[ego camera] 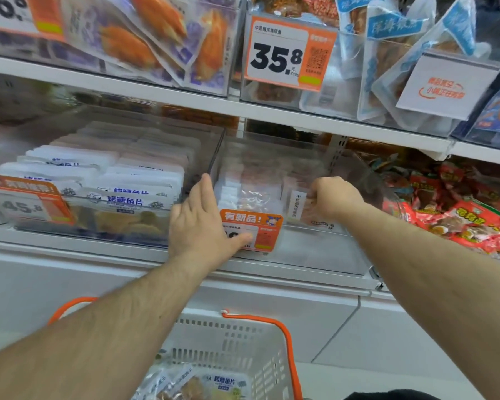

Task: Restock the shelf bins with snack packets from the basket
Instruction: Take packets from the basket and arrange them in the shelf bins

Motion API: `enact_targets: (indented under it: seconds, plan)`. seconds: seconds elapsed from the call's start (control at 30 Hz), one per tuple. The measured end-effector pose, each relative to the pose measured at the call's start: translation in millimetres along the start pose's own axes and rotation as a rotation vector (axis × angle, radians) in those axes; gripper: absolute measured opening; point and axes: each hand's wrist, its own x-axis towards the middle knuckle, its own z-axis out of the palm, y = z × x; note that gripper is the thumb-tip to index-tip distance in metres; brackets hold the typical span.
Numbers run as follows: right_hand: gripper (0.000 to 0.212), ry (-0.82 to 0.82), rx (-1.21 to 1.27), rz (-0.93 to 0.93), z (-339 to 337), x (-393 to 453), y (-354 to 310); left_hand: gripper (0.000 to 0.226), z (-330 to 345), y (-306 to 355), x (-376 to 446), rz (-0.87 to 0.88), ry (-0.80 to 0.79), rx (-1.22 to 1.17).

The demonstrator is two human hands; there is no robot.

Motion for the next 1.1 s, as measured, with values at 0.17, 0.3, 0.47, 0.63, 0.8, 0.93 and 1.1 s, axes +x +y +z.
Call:
enact_targets:
  seconds: [0.17,0.3,0.47,0.63,0.8,0.93,1.1]
  plan:
    - [0.014,0.063,-0.045,-0.005,10.1,9.0,-1.9,0.135,-0.2,0.2,-0.5,0.005,0.013,-0.002]
    - [0.011,0.109,-0.114,-0.051,9.6,12.0,-1.3,0.135,-1.4,0.3,-0.6,0.008,0.012,-0.002]
    - [0.014,0.175,-0.150,-0.093,11.5,16.8,-3.0,0.135,-1.3,0.1,-0.9,0.009,0.006,0.003]
    - [0.024,0.176,-0.119,-0.103,9.6,18.6,-2.8,0.135,-2.8,0.6,-1.1,0.008,-0.008,0.008]
    - [0.035,0.214,-0.132,-0.107,7.1,15.8,2.4,0.135,-5.1,1.9,-1.7,0.001,-0.022,0.001]
    - [0.031,0.267,-0.111,-0.132,-0.5,5.6,-3.6,0.136,-8.3,2.6,-2.2,-0.002,-0.039,-0.009]
    - [0.023,0.434,0.072,-0.224,-15.4,-26.4,-33.9,0.135,-18.5,-1.0,-1.2,0.013,-0.128,-0.127]
